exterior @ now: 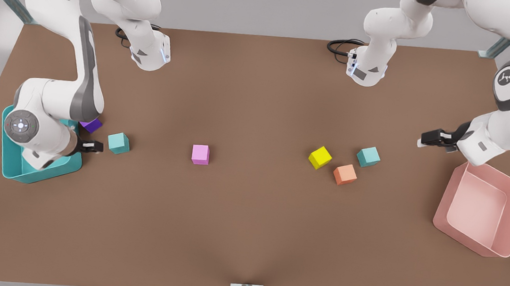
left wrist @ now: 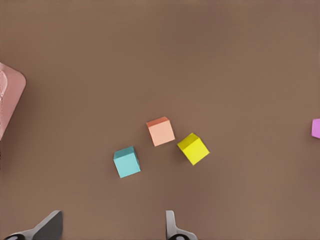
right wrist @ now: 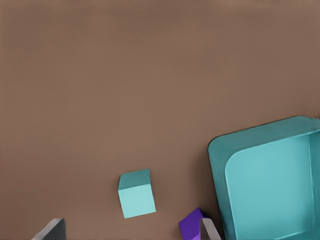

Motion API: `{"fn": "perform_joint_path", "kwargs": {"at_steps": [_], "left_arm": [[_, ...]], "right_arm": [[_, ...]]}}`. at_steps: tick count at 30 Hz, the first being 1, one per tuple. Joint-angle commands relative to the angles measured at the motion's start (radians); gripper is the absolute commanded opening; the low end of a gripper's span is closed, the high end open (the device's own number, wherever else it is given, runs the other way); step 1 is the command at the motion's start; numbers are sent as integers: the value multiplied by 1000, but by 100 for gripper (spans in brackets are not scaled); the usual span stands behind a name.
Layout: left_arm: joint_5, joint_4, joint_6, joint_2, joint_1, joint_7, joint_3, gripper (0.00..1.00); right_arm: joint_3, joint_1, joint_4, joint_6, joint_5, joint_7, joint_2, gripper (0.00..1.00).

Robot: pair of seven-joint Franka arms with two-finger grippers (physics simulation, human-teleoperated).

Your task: Stack the two blue cubes on top of each other

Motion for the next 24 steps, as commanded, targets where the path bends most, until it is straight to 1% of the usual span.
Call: {"fn": "perform_joint_path", "kwargs": {"at_steps": [1, 2, 3, 4, 5, 6, 8, 9, 10, 11, 12, 14, 20, 22, 24], "left_arm": [[17, -15, 199, -8, 0, 64, -16, 100], [17, -10, 198, -8, -2, 66, -23, 100], [31, -8, 198, -6, -5, 78, -39, 100], [101, -10, 170, -8, -31, 84, -68, 100], [104, -13, 147, -4, -34, 46, -82, 100], [106, -13, 134, 23, -34, 41, -82, 100], [135, -7, 152, 114, -45, 38, -80, 100], [155, 24, 155, 144, -46, 39, -79, 100], [156, 24, 156, 146, -41, 39, -77, 100], [161, 24, 158, 149, -40, 39, -74, 100], [163, 21, 155, 149, -41, 39, -74, 100], [193, 19, 155, 147, -41, 39, -75, 100], [198, 11, 155, 149, -29, 38, -72, 100], [193, 11, 156, 166, -41, 33, -72, 100], [195, 21, 175, 192, -17, 35, -72, 100]], "right_arm": [[1, 2, -10, 156, -7, -92, -4, 100], [1, 3, -11, 139, -7, -94, -4, 100], [37, 3, -19, 137, -7, -153, -2, 100], [44, 5, -54, 140, -9, -246, -5, 100], [45, 8, -129, 142, -10, -307, -13, 100], [45, 0, -228, 211, -13, -370, -19, 100], [44, -24, -343, 326, -59, -453, -25, 100], [45, -34, -387, 346, -62, -491, -34, 100], [45, -41, -432, 355, -62, -494, -56, 100], [44, -41, -478, 402, -61, -487, -57, 100], [42, -43, -541, 496, -61, -488, -54, 100], [39, -52, -544, 510, -61, -481, -42, 100], [28, -54, -545, 528, -55, -428, -4, 100], [28, -64, -551, 524, -55, -425, 3, 100], [25, -70, -565, 527, -55, -425, 1, 100]]}}
